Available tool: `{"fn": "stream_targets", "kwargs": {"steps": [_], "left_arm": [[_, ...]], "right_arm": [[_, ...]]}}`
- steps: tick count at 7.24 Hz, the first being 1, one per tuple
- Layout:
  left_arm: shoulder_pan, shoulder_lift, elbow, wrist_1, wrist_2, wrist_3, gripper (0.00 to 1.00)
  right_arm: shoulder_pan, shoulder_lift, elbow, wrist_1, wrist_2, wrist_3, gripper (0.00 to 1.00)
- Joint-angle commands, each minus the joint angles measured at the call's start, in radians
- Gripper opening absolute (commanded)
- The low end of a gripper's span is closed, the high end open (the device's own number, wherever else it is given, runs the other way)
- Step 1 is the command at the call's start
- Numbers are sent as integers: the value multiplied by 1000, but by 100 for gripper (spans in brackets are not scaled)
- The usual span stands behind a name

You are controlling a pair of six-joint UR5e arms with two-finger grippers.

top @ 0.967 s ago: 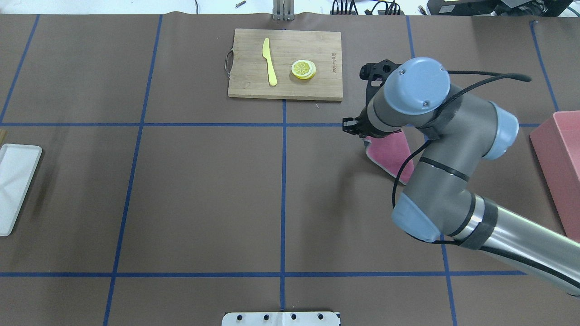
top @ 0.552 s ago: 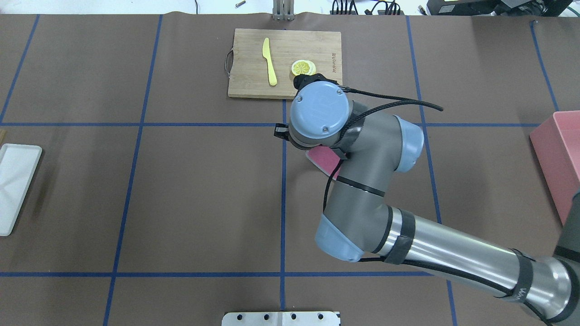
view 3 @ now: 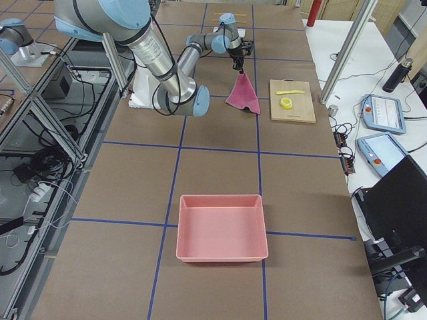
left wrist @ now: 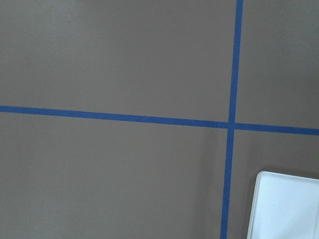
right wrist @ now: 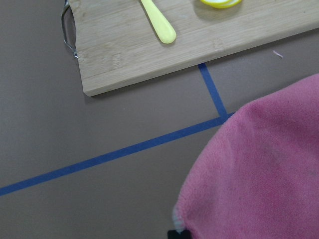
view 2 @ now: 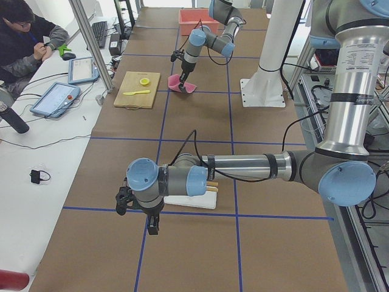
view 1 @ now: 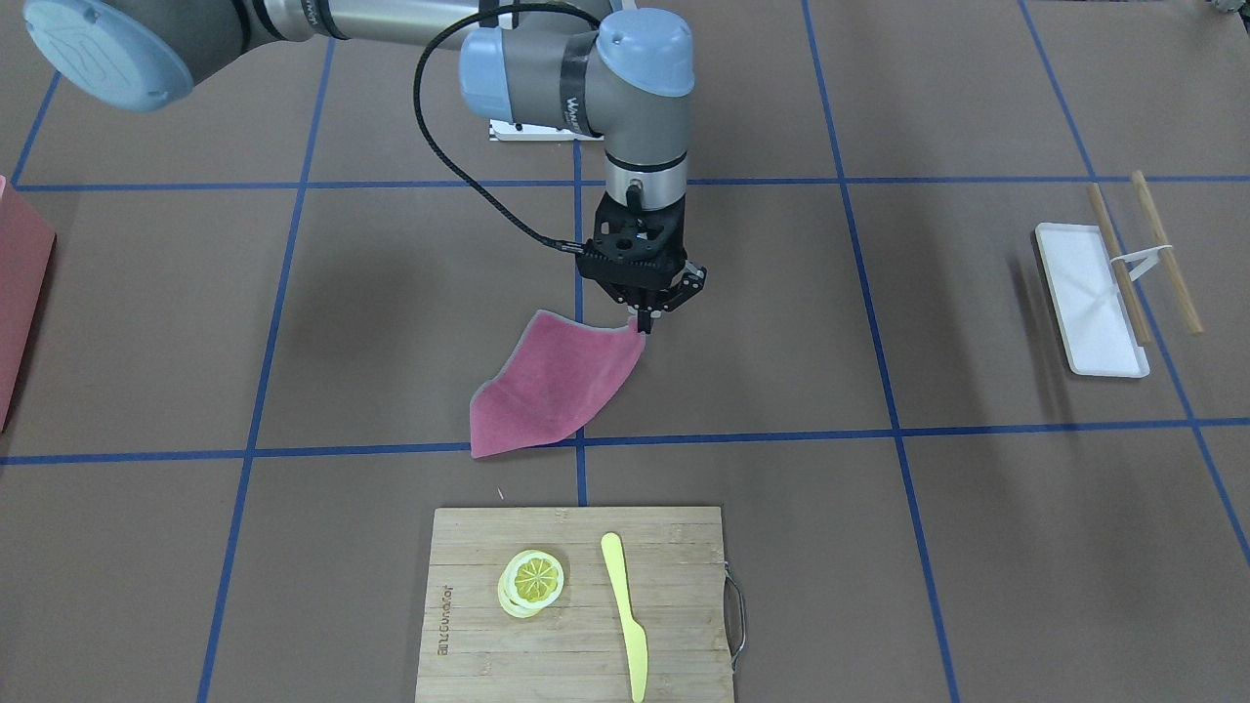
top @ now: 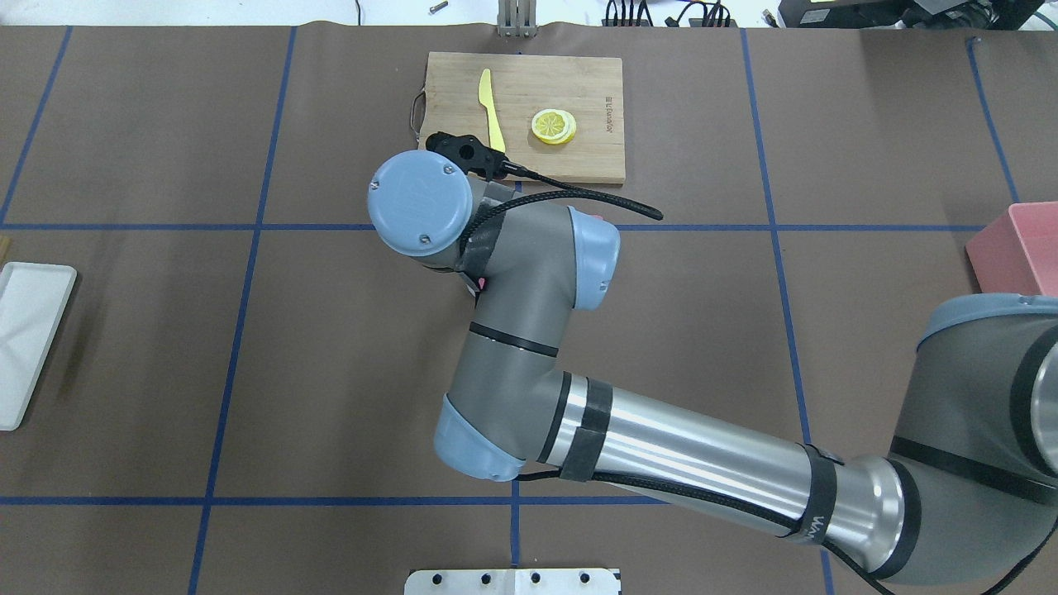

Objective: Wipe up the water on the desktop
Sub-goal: 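Wipe the towel with the right gripper toward the cutting board again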

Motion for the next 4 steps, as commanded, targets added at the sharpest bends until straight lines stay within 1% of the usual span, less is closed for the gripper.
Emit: {"fn": "stream_targets", "kwargs": {"steps": [1,3,4], "left_arm": [[0,0,-1,0,-1,0,99],[0,-2,-3,0,-1,0,99],[0,-2,-4,0,-1,0,99]], "right_arm": [[2,-10,-3,-9,-5,-1,0],[58,-258,236,-4,24,-187,0],[110,-336,301,-6,101,-267,0]]}}
